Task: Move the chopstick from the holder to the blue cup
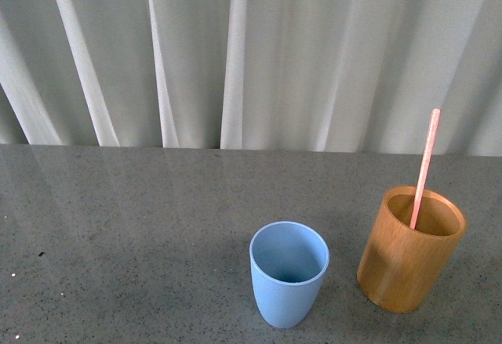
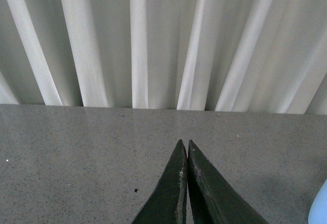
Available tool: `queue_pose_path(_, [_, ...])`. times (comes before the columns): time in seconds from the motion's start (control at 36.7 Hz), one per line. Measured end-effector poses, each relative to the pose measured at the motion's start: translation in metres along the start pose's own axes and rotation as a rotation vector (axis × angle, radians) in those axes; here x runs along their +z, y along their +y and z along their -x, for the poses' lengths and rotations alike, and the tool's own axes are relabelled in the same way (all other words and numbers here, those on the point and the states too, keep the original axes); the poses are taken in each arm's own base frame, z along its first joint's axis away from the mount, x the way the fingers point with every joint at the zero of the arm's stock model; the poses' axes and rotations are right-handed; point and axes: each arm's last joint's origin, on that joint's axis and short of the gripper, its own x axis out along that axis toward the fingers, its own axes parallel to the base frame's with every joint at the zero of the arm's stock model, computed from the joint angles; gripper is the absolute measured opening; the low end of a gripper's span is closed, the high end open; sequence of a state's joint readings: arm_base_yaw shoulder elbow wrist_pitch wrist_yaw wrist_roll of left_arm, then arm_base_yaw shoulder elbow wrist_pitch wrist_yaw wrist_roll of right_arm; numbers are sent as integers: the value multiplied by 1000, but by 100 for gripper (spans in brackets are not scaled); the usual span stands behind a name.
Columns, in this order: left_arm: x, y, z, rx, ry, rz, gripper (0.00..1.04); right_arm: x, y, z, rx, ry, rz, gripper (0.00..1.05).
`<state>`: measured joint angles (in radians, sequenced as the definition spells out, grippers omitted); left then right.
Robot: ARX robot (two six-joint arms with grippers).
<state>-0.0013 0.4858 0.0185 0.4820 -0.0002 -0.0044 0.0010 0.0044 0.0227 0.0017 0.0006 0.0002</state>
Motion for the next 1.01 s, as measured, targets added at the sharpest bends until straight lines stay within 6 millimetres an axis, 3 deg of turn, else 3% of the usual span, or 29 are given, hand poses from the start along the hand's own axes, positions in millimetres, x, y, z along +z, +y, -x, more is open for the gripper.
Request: queue_pose_path(1.01, [-1, 0, 32, 0, -4, 0, 4, 0, 0, 0, 0, 0, 0, 95])
